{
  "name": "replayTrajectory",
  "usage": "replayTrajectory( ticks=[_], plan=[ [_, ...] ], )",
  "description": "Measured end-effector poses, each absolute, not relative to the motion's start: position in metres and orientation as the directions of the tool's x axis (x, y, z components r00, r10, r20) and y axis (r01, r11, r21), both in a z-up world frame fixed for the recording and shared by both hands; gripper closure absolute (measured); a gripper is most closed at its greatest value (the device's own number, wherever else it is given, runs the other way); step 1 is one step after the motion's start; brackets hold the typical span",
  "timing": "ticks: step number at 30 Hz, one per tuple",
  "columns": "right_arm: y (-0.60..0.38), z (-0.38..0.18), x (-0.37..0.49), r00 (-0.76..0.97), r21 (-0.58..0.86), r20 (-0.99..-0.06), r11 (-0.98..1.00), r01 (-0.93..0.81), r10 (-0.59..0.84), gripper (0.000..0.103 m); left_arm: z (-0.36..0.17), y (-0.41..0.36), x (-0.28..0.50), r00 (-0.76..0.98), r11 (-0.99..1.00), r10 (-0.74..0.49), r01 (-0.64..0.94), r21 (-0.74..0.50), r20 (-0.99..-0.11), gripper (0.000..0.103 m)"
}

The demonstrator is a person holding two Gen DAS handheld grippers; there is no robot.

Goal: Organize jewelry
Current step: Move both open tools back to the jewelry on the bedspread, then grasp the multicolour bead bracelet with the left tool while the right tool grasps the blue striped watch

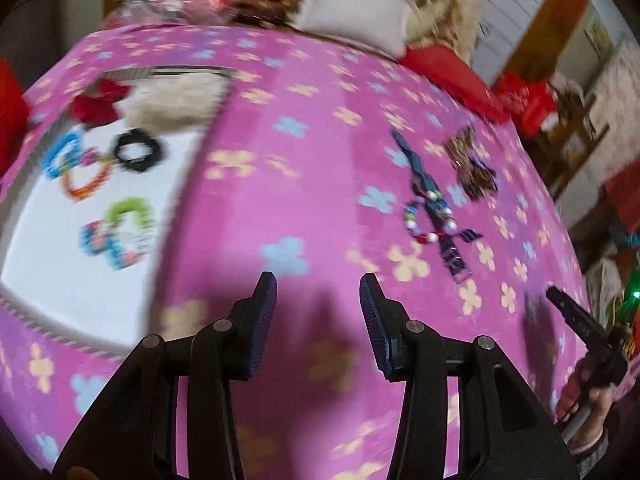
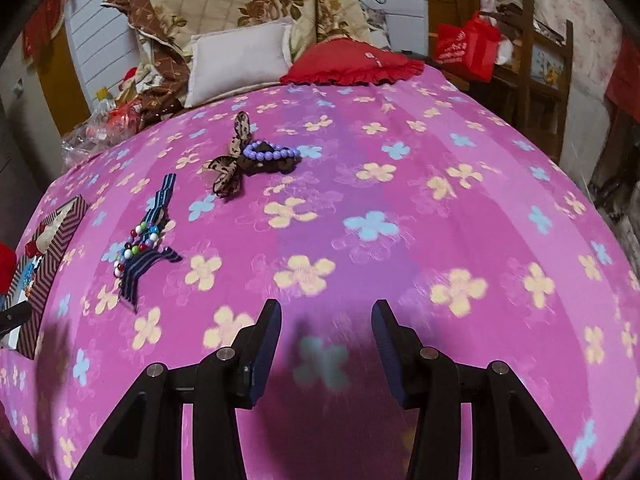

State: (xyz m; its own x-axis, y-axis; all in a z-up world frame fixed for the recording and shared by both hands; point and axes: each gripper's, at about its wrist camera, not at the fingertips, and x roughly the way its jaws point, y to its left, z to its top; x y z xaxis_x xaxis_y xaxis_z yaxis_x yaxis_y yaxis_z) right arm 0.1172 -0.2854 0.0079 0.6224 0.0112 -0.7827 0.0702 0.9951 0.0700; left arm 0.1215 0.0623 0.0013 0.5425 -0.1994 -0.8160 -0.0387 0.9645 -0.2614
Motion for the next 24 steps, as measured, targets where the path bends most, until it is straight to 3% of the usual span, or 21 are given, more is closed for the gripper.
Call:
replayTrajectory(
  ticks=[10,12,15,17,18,19,24],
  plan=[
    [-0.300,-0.014,0.124,0.663,0.114,-0.746,0.993,0.030,0.066,0.058,-0.028,-0.020,0.219,0.444,0.981,-0.193,0.069,-0.182,-0.875,0.061],
    [-0.308,-0.018,0.127,0.650,0.179,-0.750,0.984,0.021,0.122,0.058,-0.037,-0.030,0.234,0.418,0.979,-0.205,0.100,-0.179,-0.885,0.061],
    [-0.312,-0.017,0.130,0.659,0.201,-0.739,0.979,0.012,0.144,0.058,-0.043,-0.045,0.245,0.435,0.984,-0.154,0.146,-0.099,-0.887,0.062],
    [-0.311,-0.019,0.132,0.650,0.211,-0.743,0.977,0.006,0.157,0.058,-0.042,-0.054,0.247,0.451,0.985,-0.112,0.167,-0.039,-0.885,0.069],
    [-0.312,-0.021,0.134,0.644,0.221,-0.747,0.975,0.009,0.164,0.058,-0.041,-0.057,0.246,0.458,0.985,-0.099,0.172,-0.021,-0.883,0.092],
    [-0.314,-0.023,0.136,0.636,0.238,-0.751,0.971,0.014,0.175,0.058,-0.042,-0.060,0.246,0.449,0.984,-0.103,0.176,-0.025,-0.888,0.096],
    [-0.316,-0.023,0.135,0.639,0.246,-0.750,0.969,0.028,0.172,0.058,-0.041,-0.044,0.227,0.449,0.988,-0.096,0.150,-0.030,-0.888,0.096]
  ],
)
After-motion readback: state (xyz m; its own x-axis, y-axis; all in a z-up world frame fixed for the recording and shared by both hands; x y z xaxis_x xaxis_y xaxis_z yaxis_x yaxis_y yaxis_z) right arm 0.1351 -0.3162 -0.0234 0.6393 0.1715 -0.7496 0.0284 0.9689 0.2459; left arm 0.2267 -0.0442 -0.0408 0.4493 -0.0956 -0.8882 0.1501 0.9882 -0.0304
